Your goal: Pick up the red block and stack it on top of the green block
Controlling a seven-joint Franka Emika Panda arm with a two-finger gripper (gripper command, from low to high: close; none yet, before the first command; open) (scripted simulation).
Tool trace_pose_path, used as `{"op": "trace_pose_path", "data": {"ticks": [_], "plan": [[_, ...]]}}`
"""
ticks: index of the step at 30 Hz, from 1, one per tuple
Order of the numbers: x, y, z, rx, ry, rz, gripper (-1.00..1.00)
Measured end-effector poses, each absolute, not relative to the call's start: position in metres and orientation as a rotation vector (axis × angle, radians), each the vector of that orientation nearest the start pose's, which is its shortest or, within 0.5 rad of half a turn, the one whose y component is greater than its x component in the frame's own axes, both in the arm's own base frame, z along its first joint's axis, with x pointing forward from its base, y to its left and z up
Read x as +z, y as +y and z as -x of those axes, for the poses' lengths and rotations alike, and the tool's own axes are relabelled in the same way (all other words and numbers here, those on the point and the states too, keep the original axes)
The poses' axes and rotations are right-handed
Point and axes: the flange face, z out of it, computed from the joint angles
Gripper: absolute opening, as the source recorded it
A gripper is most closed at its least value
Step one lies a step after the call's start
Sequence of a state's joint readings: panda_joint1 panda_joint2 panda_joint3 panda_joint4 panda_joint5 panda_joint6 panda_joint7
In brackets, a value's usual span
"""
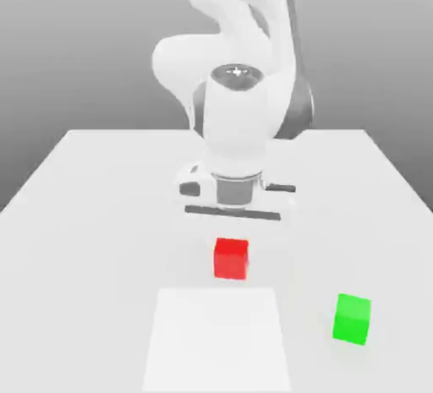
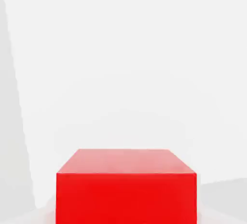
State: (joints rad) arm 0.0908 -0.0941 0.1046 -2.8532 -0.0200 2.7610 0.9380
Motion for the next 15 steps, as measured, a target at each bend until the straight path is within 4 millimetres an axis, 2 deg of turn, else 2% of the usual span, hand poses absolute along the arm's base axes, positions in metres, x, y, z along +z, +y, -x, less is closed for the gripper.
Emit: {"op": "trace_pose_path", "data": {"ticks": [3, 6, 7, 11, 12, 15], "plan": [[0.234, 0.139, -0.369, -0.016, 0.719, 3.072, -1.00], [0.242, 0.206, -0.374, -0.004, 0.351, 3.126, -1.00], [0.237, 0.218, -0.373, -0.002, 0.291, 3.130, -1.00], [0.194, 0.213, -0.382, -0.001, 0.304, 3.127, -1.00], [0.186, 0.212, -0.382, 0.000, 0.303, 3.127, 1.00], [0.186, 0.212, -0.382, 0.000, 0.303, 3.127, 1.00]]}}
